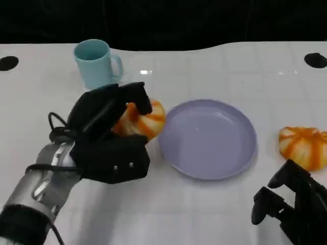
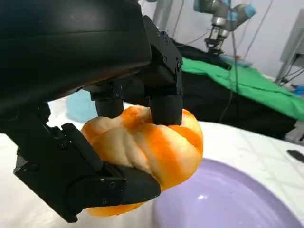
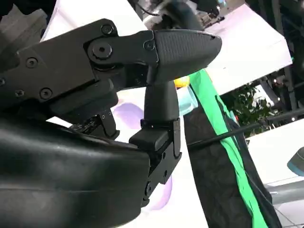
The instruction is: Grasp the bread from the table and place it into the plate.
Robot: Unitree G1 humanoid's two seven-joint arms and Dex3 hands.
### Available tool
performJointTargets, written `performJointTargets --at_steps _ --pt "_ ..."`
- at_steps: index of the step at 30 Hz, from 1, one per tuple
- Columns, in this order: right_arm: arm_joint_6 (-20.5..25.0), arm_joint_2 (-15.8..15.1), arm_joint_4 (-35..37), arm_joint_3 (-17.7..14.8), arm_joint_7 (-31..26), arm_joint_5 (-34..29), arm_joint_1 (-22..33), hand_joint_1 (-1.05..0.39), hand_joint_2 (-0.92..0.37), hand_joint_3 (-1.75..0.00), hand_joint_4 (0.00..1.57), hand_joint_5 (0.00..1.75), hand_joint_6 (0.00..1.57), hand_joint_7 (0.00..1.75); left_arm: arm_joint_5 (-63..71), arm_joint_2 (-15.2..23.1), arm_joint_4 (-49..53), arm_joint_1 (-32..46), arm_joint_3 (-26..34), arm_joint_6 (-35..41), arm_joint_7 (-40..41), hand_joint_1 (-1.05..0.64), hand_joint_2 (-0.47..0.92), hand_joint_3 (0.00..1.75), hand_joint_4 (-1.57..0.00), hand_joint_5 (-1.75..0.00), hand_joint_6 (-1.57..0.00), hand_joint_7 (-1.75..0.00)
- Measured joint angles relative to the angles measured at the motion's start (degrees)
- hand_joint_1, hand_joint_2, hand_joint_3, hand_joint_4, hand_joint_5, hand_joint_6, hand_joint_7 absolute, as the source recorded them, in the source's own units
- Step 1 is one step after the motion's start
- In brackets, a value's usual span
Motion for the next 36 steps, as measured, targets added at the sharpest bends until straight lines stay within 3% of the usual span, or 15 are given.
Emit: performJointTargets --at_steps 10,36 --pt "0.0 0.0 0.0 0.0 0.2 0.1 0.3 -0.56 -0.92 -0.4 0.74 1.75 0.58 1.59 -0.2 -2.8 7.8 -6.6 -2.5 -4.9 0.0 -0.15 0.43 1.33 -0.88 -1.75 -0.72 -1.75" --pt "0.2 -0.3 -0.3 0.6 0.2 -0.1 0.5 -0.56 -0.92 -0.4 0.75 1.75 0.58 1.61 1.4 -12.6 25.1 -17.3 -7.4 -9.9 0.9 -0.22 0.51 1.26 -0.9 -1.75 -0.7 -1.75"
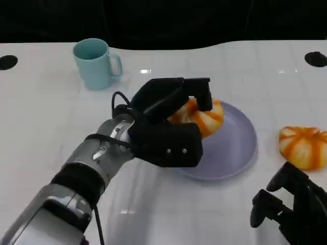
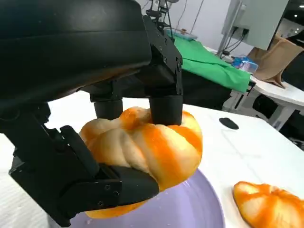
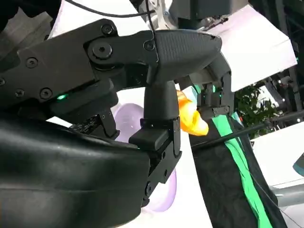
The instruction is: Grasp the bread from the table and place it into the plate.
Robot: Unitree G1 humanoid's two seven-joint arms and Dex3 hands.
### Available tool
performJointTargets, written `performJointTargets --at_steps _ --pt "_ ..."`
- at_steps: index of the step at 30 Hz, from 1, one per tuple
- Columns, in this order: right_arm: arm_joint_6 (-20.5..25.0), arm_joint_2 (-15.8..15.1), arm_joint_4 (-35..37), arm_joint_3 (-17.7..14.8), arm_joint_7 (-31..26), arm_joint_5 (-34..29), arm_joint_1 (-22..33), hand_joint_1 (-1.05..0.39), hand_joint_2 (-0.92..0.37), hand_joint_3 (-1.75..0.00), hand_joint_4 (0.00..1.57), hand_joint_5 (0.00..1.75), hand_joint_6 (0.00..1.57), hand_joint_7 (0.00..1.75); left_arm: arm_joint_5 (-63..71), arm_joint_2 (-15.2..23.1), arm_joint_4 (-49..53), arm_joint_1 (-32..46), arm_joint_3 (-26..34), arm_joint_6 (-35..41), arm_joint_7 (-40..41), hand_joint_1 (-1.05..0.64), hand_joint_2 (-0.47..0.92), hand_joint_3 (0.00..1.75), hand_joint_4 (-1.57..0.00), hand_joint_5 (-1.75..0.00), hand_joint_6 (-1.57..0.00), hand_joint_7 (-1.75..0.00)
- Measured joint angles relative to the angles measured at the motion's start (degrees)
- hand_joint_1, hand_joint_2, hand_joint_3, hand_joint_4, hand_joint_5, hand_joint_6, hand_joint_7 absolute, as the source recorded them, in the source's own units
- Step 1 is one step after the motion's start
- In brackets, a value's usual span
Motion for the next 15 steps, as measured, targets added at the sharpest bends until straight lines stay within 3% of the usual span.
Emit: performJointTargets --at_steps 8,9,11,12,13,15 --pt "-0.3 0.0 0.0 0.1 0.2 0.0 0.0 -0.56 -0.92 -0.4 0.75 1.75 0.57 1.61 0.2 -2.8 4.2 -1.7 -1.0 0.5 0.2 -0.2 0.52 1.26 -0.9 -1.75 -0.7 -1.74" --pt "-0.3 0.0 0.0 0.1 0.2 0.0 0.0 -0.55 -0.92 -0.4 0.75 1.75 0.58 1.61 0.3 -3.0 4.4 -2.0 -1.2 0.5 0.2 -0.18 0.54 1.17 -0.84 -1.72 -0.72 -1.46" --pt "-0.3 0.0 0.0 0.1 0.2 0.0 0.1 -0.55 -0.92 -0.4 0.75 1.75 0.58 1.61 0.3 -3.4 5.3 -2.8 -1.5 0.7 0.1 -0.17 0.57 1.08 -0.8 -1.71 -0.74 -1.27" --pt "-0.3 0.0 0.0 0.1 0.2 0.0 0.1 -0.55 -0.92 -0.4 0.75 1.75 0.58 1.61 0.2 -3.6 5.8 -3.1 -1.6 0.8 -0.2 -0.17 0.64 0.92 -0.69 -1.54 -0.7 -1.1" --pt "-0.3 0.0 0.0 0.1 0.2 0.0 0.1 -0.55 -0.92 -0.4 0.75 1.75 0.57 1.61 0.0 -3.7 6.2 -3.4 -1.6 0.8 -1.1 -0.19 0.77 0.65 -0.62 -1.29 -0.68 -0.83" --pt "-0.3 0.0 0.0 0.2 0.3 0.0 0.2 -0.55 -0.92 -0.41 0.75 1.75 0.57 1.6 -0.6 -3.7 6.8 -3.7 -1.6 1.1 -3.8 -0.2 0.88 0.43 -0.59 -1.15 -0.71 -0.63"
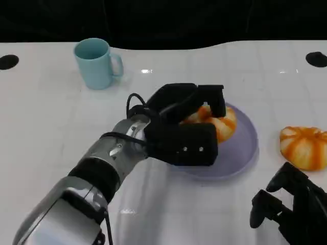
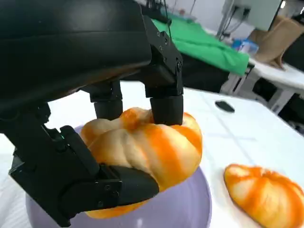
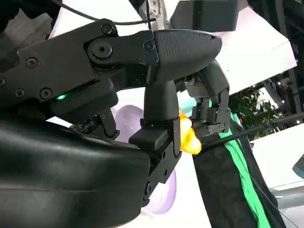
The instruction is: Grasp the bread from the table and place it into the plate.
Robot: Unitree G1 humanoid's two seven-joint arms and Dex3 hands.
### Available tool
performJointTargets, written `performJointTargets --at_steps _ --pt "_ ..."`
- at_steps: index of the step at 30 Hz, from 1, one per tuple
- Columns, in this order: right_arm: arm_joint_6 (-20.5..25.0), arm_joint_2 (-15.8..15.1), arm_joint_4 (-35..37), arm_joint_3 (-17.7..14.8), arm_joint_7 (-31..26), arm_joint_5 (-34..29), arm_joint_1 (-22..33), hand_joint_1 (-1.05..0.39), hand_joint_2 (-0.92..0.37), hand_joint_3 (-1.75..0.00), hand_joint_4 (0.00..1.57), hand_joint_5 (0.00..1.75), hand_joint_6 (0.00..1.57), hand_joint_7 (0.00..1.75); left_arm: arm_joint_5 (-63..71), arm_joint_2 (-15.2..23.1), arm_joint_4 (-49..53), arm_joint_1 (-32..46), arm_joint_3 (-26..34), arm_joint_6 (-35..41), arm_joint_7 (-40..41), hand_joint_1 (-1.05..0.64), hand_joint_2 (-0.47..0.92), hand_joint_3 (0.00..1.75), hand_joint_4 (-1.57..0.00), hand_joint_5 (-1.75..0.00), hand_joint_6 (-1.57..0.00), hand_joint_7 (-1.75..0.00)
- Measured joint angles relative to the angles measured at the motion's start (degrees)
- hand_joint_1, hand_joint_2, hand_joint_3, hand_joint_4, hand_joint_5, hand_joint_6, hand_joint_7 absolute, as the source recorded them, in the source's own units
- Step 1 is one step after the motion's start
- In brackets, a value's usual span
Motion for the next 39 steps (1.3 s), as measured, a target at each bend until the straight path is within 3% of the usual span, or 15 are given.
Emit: performJointTargets --at_steps 1,3,8,10,15,25,39 --pt "0.0 0.0 0.0 0.0 0.1 0.0 0.0 -0.55 -0.92 -0.4 0.75 1.75 0.58 1.6 -0.1 0.0 0.1 0.0 0.0 0.1 -1.0 -0.27 0.9 0.35 -0.48 -0.96 -0.61 -0.45" --pt "0.0 0.0 0.0 0.0 0.3 0.0 0.0 -0.55 -0.92 -0.4 0.75 1.75 0.58 1.59 0.2 0.1 0.3 -0.1 -0.4 0.6 -2.3 -0.33 0.92 0.32 -0.4 -0.79 -0.55 -0.3" --pt "0.0 0.0 0.0 0.0 0.3 0.0 0.0 -0.55 -0.92 -0.4 0.75 1.75 0.59 1.58 1.3 0.8 0.4 -0.8 -1.9 1.3 -2.7 -0.35 0.92 0.31 -0.38 -0.72 -0.53 -0.23" --pt "0.0 0.0 0.0 0.0 0.3 0.0 0.0 -0.54 -0.92 -0.4 0.76 1.75 0.6 1.58 1.4 0.9 0.4 -1.1 -2.3 1.8 -3.4 -0.63 0.92 0.43 -0.08 -0.46 -0.26 -0.08" --pt "0.0 0.0 -0.1 0.0 0.3 0.0 0.2 -0.54 -0.92 -0.4 0.77 1.75 0.6 1.58 3.4 2.0 -0.6 -1.8 -4.6 5.9 -8.4 -0.82 0.92 0.54 0.0 -0.22 -0.16 -0.02" --pt "0.0 0.0 -0.8 0.0 0.3 0.0 0.2 -0.54 -0.92 -0.41 0.76 1.75 0.6 1.59 3.4 4.7 -5.1 -1.8 -4.9 6.6 -12.1 -0.92 0.92 0.62 -0.03 -0.21 -0.18 -0.03" --pt "0.2 0.1 -0.9 0.0 -0.1 0.1 0.2 -0.54 -0.92 -0.4 0.75 1.75 0.59 1.58 -0.2 11.6 -16.9 4.2 -1.9 4.9 -17.1 -0.86 0.92 0.56 -0.06 -0.26 -0.22 -0.03"
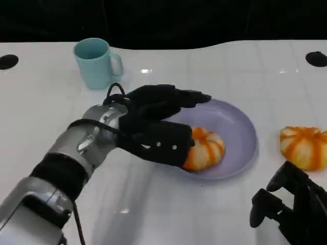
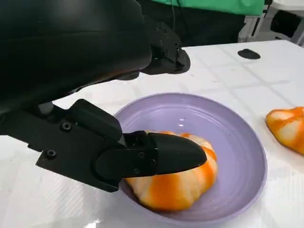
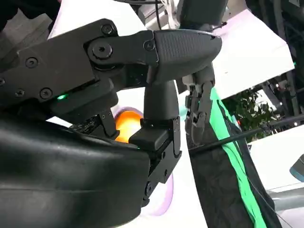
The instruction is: Grasp the bread from the table and place it into the plate.
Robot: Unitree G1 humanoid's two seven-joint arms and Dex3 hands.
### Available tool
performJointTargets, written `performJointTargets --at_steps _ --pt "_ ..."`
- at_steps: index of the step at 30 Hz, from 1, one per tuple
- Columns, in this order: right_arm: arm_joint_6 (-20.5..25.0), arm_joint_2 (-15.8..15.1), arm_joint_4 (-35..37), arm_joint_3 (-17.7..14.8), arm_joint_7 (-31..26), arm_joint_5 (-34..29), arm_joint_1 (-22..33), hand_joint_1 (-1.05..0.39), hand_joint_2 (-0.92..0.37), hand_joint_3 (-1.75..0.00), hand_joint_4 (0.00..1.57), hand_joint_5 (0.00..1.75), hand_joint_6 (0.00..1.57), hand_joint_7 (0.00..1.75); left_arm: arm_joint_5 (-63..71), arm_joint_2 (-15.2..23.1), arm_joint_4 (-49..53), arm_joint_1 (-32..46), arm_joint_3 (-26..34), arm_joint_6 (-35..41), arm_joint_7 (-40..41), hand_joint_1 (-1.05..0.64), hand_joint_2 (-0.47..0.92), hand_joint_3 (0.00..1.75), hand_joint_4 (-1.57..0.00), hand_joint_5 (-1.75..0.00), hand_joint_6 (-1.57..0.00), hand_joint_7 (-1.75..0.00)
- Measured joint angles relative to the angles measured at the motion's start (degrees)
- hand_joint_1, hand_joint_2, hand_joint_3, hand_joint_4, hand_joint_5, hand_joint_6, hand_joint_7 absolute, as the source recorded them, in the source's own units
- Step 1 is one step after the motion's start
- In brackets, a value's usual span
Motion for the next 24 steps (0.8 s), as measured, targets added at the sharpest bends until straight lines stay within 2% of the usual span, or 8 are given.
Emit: performJointTargets --at_steps 8,14,16,20,21,23,24 --pt "0.0 0.0 0.0 0.1 0.0 0.0 0.0 -0.55 -0.92 -0.4 0.75 1.75 0.58 1.61 -5.4 3.1 -7.5 5.3 3.2 0.4 -5.2 -0.79 0.92 0.57 -0.14 -0.29 -0.25 -0.04" --pt "0.5 0.0 -0.2 0.1 -0.5 0.0 0.1 -0.55 -0.92 -0.38 0.75 1.75 0.59 1.6 -11.7 3.9 -11.5 8.9 6.7 0.5 -8.2 -0.76 0.92 0.53 -0.16 -0.32 -0.28 -0.05" --pt "0.9 0.0 -0.4 0.1 -0.7 0.0 0.1 -0.55 -0.92 -0.38 0.75 1.75 0.59 1.6 -14.0 3.9 -13.0 10.2 7.9 0.6 -9.3 -0.69 0.92 0.45 -0.22 -0.45 -0.38 -0.07" --pt "0.9 0.0 -0.4 0.1 -0.7 0.0 0.1 -0.55 -0.92 -0.38 0.75 1.75 0.59 1.59 -20.1 3.2 -15.2 14.2 11.2 0.6 -10.4 -0.68 0.92 0.43 -0.22 -0.5 -0.4 -0.07" --pt "0.9 0.0 -0.4 0.1 -0.7 0.0 0.1 -0.55 -0.92 -0.38 0.75 1.75 0.59 1.59 -20.4 3.2 -15.4 14.6 11.3 0.6 -10.7 -0.65 0.92 0.41 -0.27 -0.56 -0.45 -0.1" --pt "0.9 0.0 -0.4 0.2 -0.7 0.0 0.0 -0.56 -0.92 -0.38 0.75 1.75 0.59 1.59 -21.3 3.2 -16.4 15.7 12.1 0.6 -10.6 -0.56 0.92 0.35 -0.35 -0.99 -0.6 -0.21" --pt "0.9 0.0 -0.5 0.2 -0.6 0.0 0.0 -0.56 -0.92 -0.38 0.75 1.75 0.59 1.59 -22.5 2.9 -17.9 17.5 13.4 0.0 -10.2 -0.53 0.92 0.33 -0.37 -1.13 -0.65 -0.26"
